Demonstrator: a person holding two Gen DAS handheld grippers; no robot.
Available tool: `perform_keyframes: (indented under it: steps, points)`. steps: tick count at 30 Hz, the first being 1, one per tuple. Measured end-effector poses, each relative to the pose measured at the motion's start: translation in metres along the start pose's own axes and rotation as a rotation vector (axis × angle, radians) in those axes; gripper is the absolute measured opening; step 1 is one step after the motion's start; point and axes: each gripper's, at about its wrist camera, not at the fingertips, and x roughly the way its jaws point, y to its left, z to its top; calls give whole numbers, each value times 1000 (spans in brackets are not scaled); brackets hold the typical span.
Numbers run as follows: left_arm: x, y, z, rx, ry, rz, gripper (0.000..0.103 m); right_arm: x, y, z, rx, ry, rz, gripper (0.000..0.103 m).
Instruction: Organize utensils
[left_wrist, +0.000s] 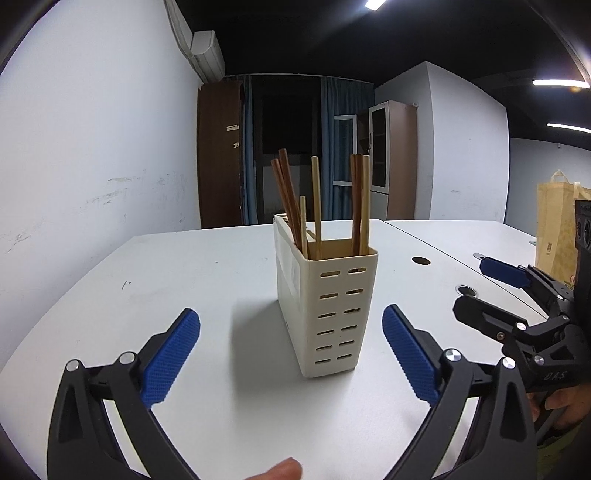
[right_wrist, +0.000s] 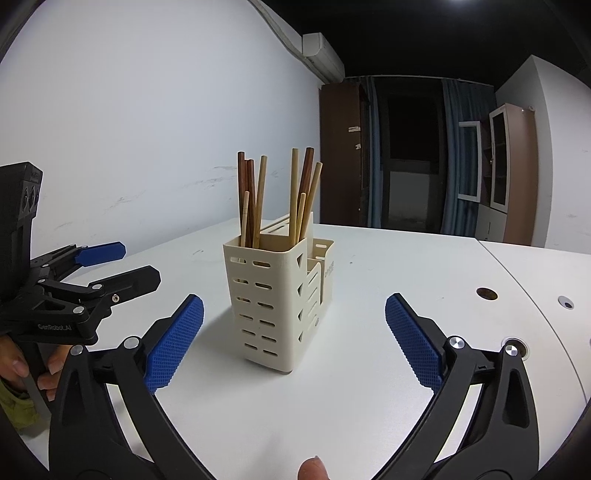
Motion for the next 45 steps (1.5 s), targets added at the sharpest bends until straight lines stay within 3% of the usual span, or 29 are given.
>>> perform_keyframes:
  steps: [16,45]
  points:
    - [1,-5,-7,19,-1,30,97,-1,-3,-8,7,22,14,95]
    - [-6,-13,-11,44,-30,18,97,-2,-3,-12,-4,42,23,95]
